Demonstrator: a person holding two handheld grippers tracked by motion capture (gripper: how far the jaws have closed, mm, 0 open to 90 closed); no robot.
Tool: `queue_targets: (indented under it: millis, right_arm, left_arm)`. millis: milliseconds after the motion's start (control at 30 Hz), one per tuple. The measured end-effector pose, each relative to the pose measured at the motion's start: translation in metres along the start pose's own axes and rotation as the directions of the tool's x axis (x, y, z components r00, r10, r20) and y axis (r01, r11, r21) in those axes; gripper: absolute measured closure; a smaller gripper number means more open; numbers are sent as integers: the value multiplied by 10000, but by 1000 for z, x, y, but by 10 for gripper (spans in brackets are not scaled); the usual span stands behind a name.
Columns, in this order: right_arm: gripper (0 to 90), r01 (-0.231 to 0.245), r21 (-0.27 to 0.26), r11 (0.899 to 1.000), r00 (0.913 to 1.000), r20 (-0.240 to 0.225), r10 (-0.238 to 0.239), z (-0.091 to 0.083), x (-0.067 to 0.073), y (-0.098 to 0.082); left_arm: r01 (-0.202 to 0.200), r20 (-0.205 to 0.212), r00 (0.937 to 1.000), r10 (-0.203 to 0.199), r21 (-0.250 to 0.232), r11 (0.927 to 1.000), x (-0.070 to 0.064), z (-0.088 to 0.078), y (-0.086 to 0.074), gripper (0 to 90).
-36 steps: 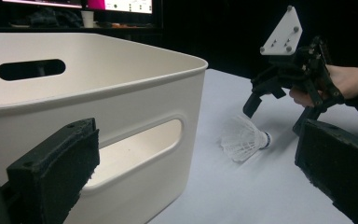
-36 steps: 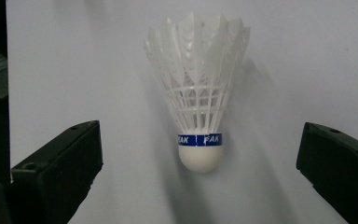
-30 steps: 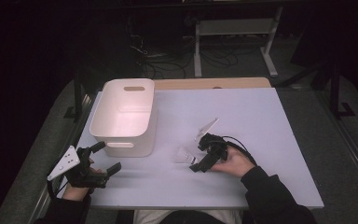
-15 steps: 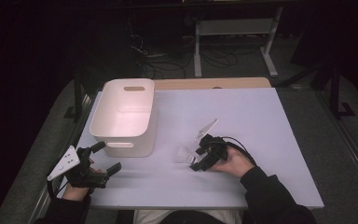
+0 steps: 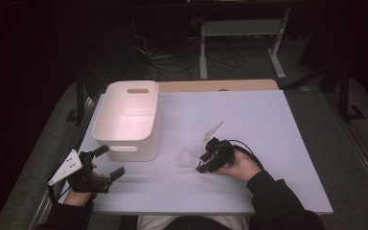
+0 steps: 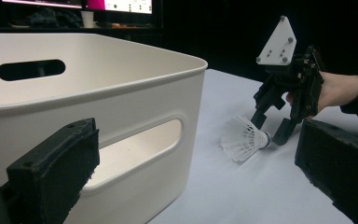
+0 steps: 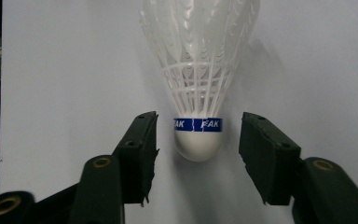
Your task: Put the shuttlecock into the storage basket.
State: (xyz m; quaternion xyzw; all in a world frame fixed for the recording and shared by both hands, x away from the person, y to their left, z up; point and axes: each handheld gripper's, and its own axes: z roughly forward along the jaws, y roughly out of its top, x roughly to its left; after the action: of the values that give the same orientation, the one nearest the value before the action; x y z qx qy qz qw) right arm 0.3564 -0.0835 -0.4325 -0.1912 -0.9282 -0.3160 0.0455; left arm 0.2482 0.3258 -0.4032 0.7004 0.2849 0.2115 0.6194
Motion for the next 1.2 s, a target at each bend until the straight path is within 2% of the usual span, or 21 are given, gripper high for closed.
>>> queue_targets:
  millis: [267, 300, 533, 900, 1033, 1200]
  right_arm:
    - [509, 36, 170, 9998, 10000, -35, -35, 3, 0, 0]
    - [551, 111, 170, 9998, 9999, -51, -110, 4, 0, 0]
    - [630, 188, 216, 9996, 9998, -57, -186, 4, 0, 1]
    - [638, 271, 200, 9994, 9996, -6, -271, 0, 1, 2]
    - [639, 127, 23, 9999, 9999, -25, -127, -10, 0, 2]
    - [639, 267, -31, 9996, 9996, 105, -267, -17, 1, 5]
  left_arm:
    - [0, 1, 10000, 0, 1, 10000, 0, 0, 0, 0]
    - [1, 7, 10000, -1, 6, 10000, 0, 0, 0, 0]
    - [5, 4, 10000, -5, 5, 10000, 0, 0, 0, 0]
    - [16, 20, 10000, -16, 7, 10000, 0, 0, 0, 0]
    - [18, 14, 10000, -18, 4, 10000, 0, 0, 0, 0]
    - [22, 6, 10000, -22, -1, 10000, 0, 0, 0, 0]
